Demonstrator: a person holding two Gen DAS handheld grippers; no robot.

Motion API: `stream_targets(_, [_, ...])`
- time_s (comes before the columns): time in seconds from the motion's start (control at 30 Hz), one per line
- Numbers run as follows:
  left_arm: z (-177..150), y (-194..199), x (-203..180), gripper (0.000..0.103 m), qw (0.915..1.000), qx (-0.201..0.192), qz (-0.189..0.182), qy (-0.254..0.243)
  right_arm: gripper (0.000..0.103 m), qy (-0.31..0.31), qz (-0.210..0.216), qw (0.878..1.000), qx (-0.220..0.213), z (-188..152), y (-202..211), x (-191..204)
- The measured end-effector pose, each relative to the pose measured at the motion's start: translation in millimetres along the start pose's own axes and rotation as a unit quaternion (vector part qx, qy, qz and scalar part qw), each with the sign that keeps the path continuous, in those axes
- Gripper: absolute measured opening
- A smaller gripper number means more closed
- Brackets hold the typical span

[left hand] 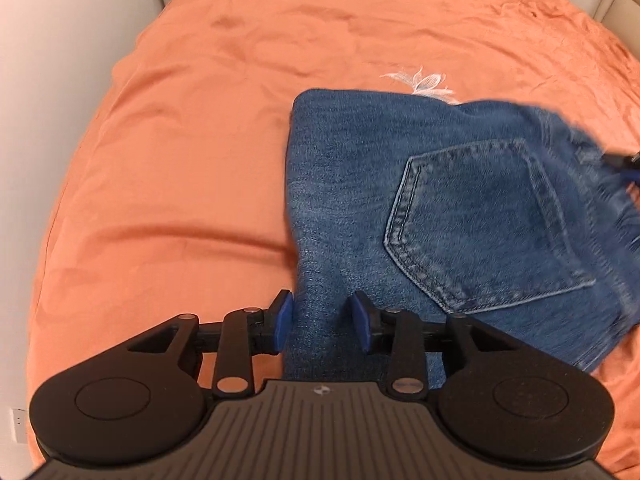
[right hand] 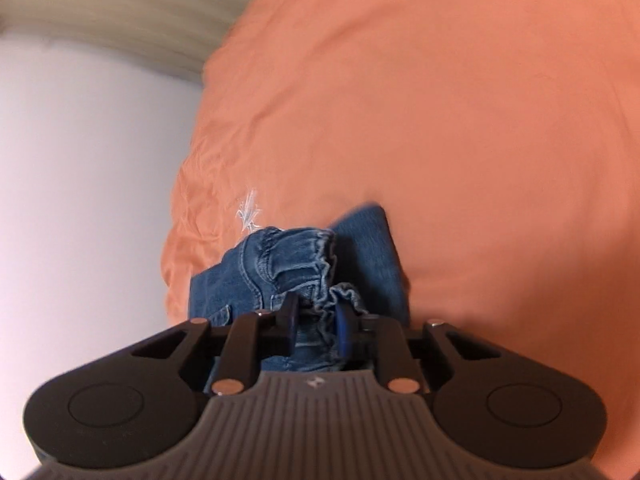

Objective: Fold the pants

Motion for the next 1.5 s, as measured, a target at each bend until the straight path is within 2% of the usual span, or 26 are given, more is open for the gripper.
stream_targets(0.03, [-2.6,-2.0,-0.2,0.041,1.0000,0.004,0.003,0.002,0.010,0.056,0.016,0.998,-0.011,1.8,5.7,16.5])
stream_targets(0.07, [-5.3,-4.5,0.4,0.041,1.0000,0.007,0.003,0.006,0.009,0.123,0.037,0.991,-0.025,2.0,13.7,36.3])
stream_targets(0.13, [-8.1,-7.7,2.0,0.041,0.9998,0.011,0.002,0.014,0.008,0.237,0.062,0.968,-0.047,-1.1,25.4,67.8])
stream_targets(0.17, [-7.9,-8.4,2.9,0.043,0.9997,0.013,0.000,0.020,0.007,0.270,0.055,0.960,-0.047,-0.7,24.5,73.0])
stream_targets(0.3, [-5.5,-5.7,3.9,0.046,0.9994,0.016,-0.001,0.031,0.006,0.255,-0.008,0.967,-0.010,8.0,-6.3,41.6])
stream_targets(0.47, [-4.1,8.5,3.9,0.051,0.9994,0.003,0.010,0.034,0.009,0.232,-0.050,0.971,0.023,-5.7,-22.0,12.5])
stream_targets(0.6, [-7.3,33.4,-0.6,0.054,0.9999,-0.003,0.006,0.009,0.021,0.169,-0.029,0.984,0.045,-1.0,-9.2,13.4])
stream_targets(0.77, [-28.4,58.1,-6.3,0.058,0.9989,0.018,-0.011,-0.042,0.021,0.153,-0.029,0.983,0.097,-22.7,4.9,13.8])
stream_targets(0.83, [-36.3,61.5,-10.3,0.059,0.9982,0.025,-0.007,-0.055,0.020,0.139,-0.020,0.984,0.113,-32.7,6.7,13.4])
stream_targets(0.87, [-39.9,65.3,-9.6,0.059,0.9982,0.024,-0.009,-0.054,0.006,0.137,-0.021,0.984,0.111,-34.2,10.2,14.3])
stream_targets(0.93, [-42.8,70.0,-7.7,0.059,0.9987,0.023,-0.016,-0.044,0.001,0.137,-0.003,0.986,0.101,-31.5,23.4,24.6])
stream_targets(1.03, [-48.1,71.5,-5.7,0.059,0.9991,0.020,-0.019,-0.033,0.000,0.109,0.083,0.987,0.082,-21.8,60.6,54.0])
stream_targets(1.1, [-51.4,72.6,-3.8,0.059,0.9991,0.019,-0.022,-0.032,0.000,0.118,0.121,0.982,0.086,-26.2,80.7,69.1])
stream_targets(1.2, [-56.8,71.8,-4.3,0.059,0.9987,0.021,-0.026,-0.038,0.000,0.169,0.075,0.977,0.104,-43.1,87.7,58.0])
stream_targets(1.27, [-59.3,71.1,-3.6,0.059,0.9986,0.024,-0.026,-0.039,0.000,0.167,0.031,0.979,0.113,-50.3,83.9,35.9])
stream_targets(1.33, [-59.9,70.6,-3.0,0.059,0.9986,0.024,-0.027,-0.039,0.000,0.165,0.005,0.979,0.122,-59.4,77.0,17.6])
stream_targets(1.43, [-61.1,67.5,-0.8,0.063,0.9978,0.033,-0.029,-0.049,0.000,0.208,-0.046,0.967,0.137,-78.9,60.7,-0.2])
stream_targets(1.5, [-68.4,59.3,2.8,0.062,0.9962,0.062,-0.013,-0.059,0.000,0.233,-0.071,0.959,0.142,-90.3,45.1,-5.9])
Point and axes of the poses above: each gripper's, at about its wrist camera, not at the fingertips, and y roughly against the way its jaws point, x to its left, z to its top, the point moved 9 cm from there along -y, roughly the way its jaws point, and after that the axes turned 6 degrees about -x, right-handed, at the moved point
